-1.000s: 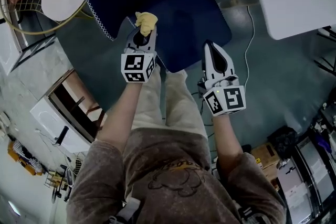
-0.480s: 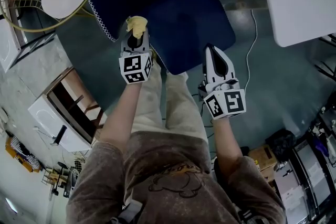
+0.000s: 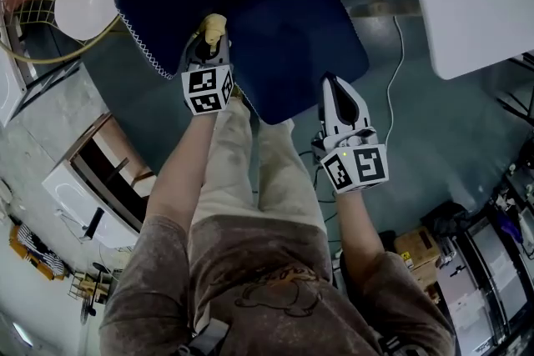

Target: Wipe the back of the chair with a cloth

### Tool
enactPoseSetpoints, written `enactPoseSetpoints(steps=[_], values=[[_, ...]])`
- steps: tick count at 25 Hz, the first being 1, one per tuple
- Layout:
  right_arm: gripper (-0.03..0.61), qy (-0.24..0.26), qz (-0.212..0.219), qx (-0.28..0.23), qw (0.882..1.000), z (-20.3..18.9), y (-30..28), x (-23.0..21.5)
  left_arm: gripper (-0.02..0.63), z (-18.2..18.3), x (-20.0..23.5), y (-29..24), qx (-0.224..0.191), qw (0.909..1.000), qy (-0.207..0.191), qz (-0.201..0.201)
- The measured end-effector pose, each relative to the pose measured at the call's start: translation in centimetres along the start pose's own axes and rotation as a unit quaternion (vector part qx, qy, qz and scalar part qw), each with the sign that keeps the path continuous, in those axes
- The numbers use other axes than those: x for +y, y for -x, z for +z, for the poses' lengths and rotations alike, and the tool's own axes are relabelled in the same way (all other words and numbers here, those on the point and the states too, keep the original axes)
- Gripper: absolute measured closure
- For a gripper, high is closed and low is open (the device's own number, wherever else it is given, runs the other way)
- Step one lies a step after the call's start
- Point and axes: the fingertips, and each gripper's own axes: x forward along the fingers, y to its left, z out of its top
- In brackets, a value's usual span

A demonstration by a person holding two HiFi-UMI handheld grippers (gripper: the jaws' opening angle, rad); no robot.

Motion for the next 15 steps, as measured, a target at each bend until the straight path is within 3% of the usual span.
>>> enactPoseSetpoints(steps=[15], values=[[0.554, -0.013, -0.026, 0.009, 1.000, -0.5, 0.2, -3.1, 0.546, 3.8, -7.9, -9.7, 0.001, 0.9925, -0.043, -0.114]])
